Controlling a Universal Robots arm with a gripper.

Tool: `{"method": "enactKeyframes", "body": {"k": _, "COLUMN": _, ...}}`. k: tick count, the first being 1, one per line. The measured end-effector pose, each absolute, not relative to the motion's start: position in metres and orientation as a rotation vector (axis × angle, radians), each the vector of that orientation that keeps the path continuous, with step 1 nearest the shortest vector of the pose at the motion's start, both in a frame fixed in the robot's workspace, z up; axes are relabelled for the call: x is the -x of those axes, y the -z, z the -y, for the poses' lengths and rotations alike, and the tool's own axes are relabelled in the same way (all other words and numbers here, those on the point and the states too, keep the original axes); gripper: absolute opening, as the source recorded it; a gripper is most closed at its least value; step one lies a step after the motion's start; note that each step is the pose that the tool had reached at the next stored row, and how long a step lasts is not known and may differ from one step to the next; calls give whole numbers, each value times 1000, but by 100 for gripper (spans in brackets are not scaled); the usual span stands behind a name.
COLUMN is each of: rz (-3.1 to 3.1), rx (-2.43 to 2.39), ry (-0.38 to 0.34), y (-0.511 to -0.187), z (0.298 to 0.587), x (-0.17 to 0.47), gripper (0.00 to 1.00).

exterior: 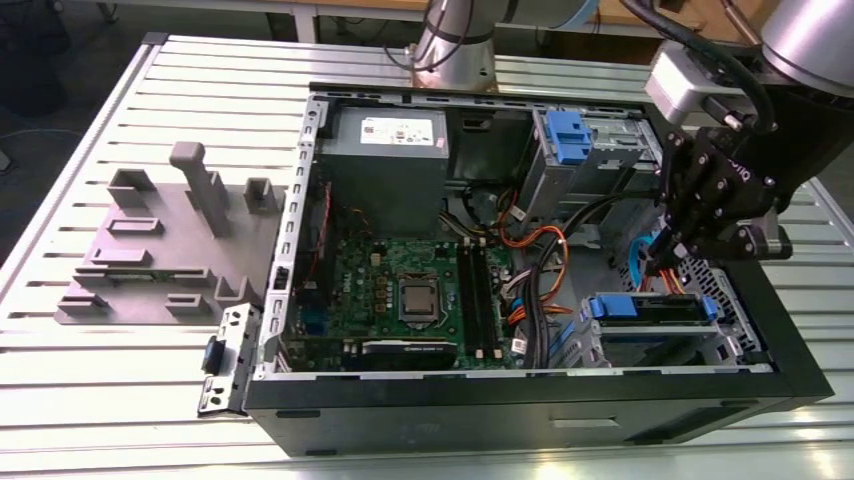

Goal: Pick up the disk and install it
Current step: 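Insert the second disk wire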

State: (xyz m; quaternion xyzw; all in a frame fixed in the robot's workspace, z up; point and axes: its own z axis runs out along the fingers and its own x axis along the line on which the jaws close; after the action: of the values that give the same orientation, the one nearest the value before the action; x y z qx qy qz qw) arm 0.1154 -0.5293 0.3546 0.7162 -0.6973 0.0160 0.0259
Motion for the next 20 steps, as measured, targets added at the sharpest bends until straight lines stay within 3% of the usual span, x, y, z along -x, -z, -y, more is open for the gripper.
{"method": "enactKeyframes", "body": {"k": 20, "rz": 2194, "rx": -2261, "ry": 16, "y": -341, "z": 563, "x": -112, "gripper": 16}}
